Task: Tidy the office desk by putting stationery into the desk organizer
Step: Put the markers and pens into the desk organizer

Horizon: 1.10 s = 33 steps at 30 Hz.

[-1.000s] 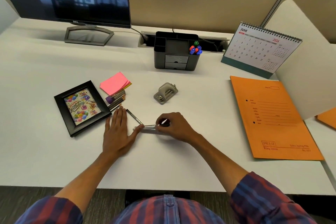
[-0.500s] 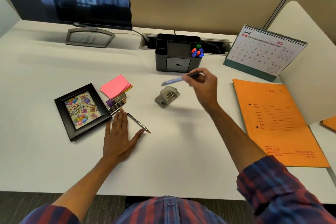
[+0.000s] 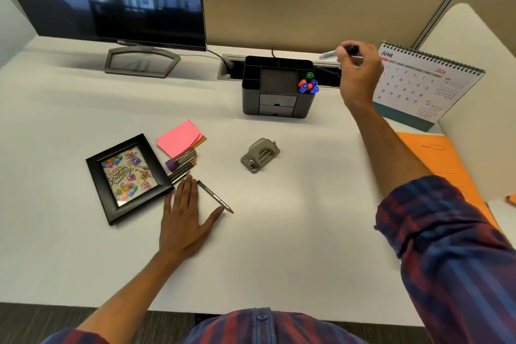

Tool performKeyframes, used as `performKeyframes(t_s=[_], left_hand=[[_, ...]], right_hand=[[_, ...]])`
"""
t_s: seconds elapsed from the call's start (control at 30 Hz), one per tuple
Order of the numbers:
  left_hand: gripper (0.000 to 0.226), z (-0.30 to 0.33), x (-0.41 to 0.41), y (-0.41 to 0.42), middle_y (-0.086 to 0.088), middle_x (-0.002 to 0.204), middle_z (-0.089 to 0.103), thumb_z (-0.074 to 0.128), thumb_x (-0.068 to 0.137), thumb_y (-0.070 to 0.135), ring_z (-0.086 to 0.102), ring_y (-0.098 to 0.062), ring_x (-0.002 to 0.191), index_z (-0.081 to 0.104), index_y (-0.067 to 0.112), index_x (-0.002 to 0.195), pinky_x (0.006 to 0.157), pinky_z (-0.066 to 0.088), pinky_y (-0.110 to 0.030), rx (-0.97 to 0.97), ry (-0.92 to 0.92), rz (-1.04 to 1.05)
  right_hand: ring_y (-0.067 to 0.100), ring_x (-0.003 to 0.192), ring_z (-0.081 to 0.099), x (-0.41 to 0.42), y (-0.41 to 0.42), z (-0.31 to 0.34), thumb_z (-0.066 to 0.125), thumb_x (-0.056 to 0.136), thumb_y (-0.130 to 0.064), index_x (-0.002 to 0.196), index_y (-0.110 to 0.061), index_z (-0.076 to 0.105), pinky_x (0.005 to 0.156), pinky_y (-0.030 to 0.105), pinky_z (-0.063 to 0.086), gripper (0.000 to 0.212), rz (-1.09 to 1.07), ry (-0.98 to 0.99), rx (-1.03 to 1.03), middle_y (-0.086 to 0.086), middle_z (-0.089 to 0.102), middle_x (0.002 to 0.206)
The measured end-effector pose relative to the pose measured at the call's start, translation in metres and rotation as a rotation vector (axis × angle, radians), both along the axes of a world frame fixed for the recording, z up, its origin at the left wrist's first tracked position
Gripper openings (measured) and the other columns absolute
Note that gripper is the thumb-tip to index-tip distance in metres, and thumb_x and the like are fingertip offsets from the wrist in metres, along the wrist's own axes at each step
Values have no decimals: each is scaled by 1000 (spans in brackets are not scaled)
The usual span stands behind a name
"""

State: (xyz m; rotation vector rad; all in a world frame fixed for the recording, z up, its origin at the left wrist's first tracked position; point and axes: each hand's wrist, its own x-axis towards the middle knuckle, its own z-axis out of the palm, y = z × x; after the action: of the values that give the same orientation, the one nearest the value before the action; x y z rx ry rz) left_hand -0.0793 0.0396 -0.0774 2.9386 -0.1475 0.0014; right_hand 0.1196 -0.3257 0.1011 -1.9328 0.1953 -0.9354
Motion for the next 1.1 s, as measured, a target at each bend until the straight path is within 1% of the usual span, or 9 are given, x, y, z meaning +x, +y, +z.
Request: performKeyframes(t_s=[0.07, 0.17, 0.37, 0.5, 0.63, 0.83, 0.9, 1.0, 1.1], left_hand=[[95, 1, 0, 0, -2, 163, 8, 14, 88, 78, 6, -15, 150, 15, 9, 155, 121, 8, -41, -2, 2, 0], [95, 1, 0, -1, -1, 164, 5, 16, 89, 78, 4, -14, 150, 13, 10, 155, 122, 7, -40, -14, 9, 1], [95, 2, -1, -1, 0, 164, 4, 15, 88, 79, 1, -13, 150, 10, 12, 155, 122, 6, -40, -20, 19, 7], [95, 3, -1, -2, 0, 163, 4, 16, 88, 79, 2, -13, 150, 11, 12, 155, 122, 6, -40, -29, 26, 11], [93, 3, -1, -2, 1, 164, 4, 19, 89, 77, 2, -13, 150, 11, 12, 155, 122, 6, -40, -28, 24, 18], [92, 4, -1, -2, 2, 164, 3, 24, 90, 75, 2, -13, 150, 11, 12, 155, 122, 7, -41, -36, 28, 15], [92, 5, -1, -2, 2, 164, 2, 22, 90, 76, 0, -12, 150, 10, 13, 156, 122, 7, -40, -34, 30, 13], [92, 5, -1, -2, 2, 164, 2, 20, 89, 76, -1, -12, 150, 10, 13, 156, 122, 7, -40, -33, 35, 11], [93, 6, -1, -2, 1, 164, 3, 20, 89, 77, 0, -12, 150, 11, 12, 155, 122, 7, -41, -36, 31, 11]], right_hand=[[5, 81, 62, 8, -1, -1, 69, 86, -22, 101, -8, 72, 73, 12, 50, 21, -7, 24, -35, 4, 68, 98], [3, 81, 64, 18, 0, -2, 72, 84, -27, 108, -13, 69, 77, 16, 53, 28, -8, 65, -116, -4, 70, 95], [12, 87, 67, 33, 11, -9, 72, 85, -32, 118, -16, 56, 73, 17, 50, 39, -24, 183, -379, 2, 71, 106], [24, 97, 69, 40, 15, -20, 63, 92, -37, 117, -13, 54, 78, 29, 57, 36, -27, 260, -503, 9, 71, 106], [27, 92, 67, 45, 18, -33, 53, 97, -39, 113, -14, 60, 76, 37, 53, 31, -37, 325, -600, 10, 72, 98], [23, 84, 65, 44, 19, -45, 43, 101, -40, 101, -11, 70, 69, 29, 42, 41, -22, 393, -694, 9, 70, 91], [22, 88, 65, 44, 19, -44, 43, 102, -38, 105, -10, 70, 70, 27, 42, 39, 1, 382, -695, 8, 71, 96], [24, 98, 66, 40, 20, -44, 39, 102, -35, 117, -11, 66, 82, 35, 52, 39, 34, 287, -720, 7, 70, 109], [26, 113, 60, 32, 28, -53, 37, 101, -39, 133, -9, 55, 93, 38, 48, 47, 91, 318, -823, 9, 62, 129]])
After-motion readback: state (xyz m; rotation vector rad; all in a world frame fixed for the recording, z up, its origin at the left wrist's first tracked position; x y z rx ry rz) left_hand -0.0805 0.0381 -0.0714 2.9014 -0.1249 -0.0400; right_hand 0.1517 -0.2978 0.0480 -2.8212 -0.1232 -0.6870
